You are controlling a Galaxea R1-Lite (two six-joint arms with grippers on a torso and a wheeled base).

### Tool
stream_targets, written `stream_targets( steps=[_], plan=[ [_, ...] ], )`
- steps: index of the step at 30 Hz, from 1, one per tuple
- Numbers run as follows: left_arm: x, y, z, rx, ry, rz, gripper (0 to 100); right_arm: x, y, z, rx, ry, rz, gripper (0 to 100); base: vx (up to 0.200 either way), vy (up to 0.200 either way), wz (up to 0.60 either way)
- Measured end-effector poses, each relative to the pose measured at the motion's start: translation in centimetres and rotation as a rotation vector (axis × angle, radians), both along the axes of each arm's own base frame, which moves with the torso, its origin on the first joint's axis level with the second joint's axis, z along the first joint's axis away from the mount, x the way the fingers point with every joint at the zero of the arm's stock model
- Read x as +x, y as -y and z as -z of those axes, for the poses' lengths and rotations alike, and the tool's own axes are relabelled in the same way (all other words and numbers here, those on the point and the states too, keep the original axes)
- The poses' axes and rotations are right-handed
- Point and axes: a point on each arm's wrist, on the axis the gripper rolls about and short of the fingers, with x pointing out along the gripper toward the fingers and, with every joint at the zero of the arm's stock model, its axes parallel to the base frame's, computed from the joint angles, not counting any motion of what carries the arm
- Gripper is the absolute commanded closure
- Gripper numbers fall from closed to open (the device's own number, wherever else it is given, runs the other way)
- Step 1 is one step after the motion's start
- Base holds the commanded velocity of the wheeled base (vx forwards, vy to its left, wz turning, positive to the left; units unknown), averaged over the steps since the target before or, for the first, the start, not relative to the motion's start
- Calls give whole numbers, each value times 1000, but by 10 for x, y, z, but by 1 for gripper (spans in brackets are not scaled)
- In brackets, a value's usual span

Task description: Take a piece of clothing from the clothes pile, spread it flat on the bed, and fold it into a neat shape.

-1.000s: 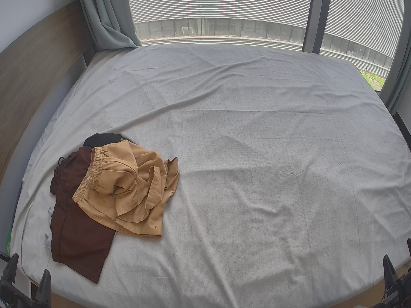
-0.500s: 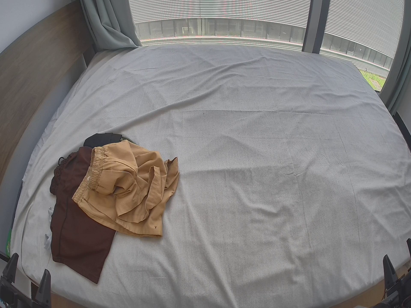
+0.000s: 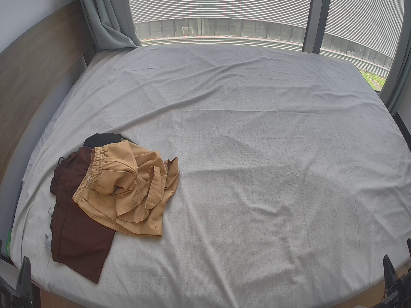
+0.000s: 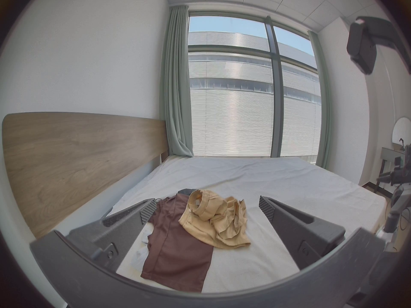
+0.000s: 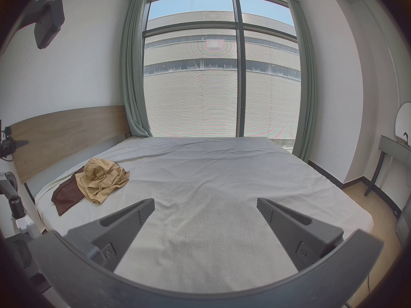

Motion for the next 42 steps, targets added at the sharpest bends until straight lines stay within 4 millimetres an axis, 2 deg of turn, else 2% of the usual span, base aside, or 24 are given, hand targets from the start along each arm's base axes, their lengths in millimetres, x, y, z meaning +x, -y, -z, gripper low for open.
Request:
stream_targets(
  steps=[4, 15, 28, 38, 42],
  plan=[
    [2, 0, -12, -1, -7, 31, 0, 0, 0, 0, 3, -1, 0, 0, 0, 0, 0],
    [21, 1, -10, -7, -153, 114, 0, 0, 0, 0, 5, -2, -2, 0, 0, 0, 0],
    [43, 4, -41, -124, -227, 228, 0, 0, 0, 0, 2, -2, -1, 0, 0, 0, 0],
    [77, 7, -65, -170, -231, 244, 0, 0, 0, 0, 1, -2, -3, 0, 0, 0, 0],
    [91, 9, -69, -172, -243, 276, 0, 0, 0, 0, 0, 0, -4, 0, 0, 0, 0]
  ],
)
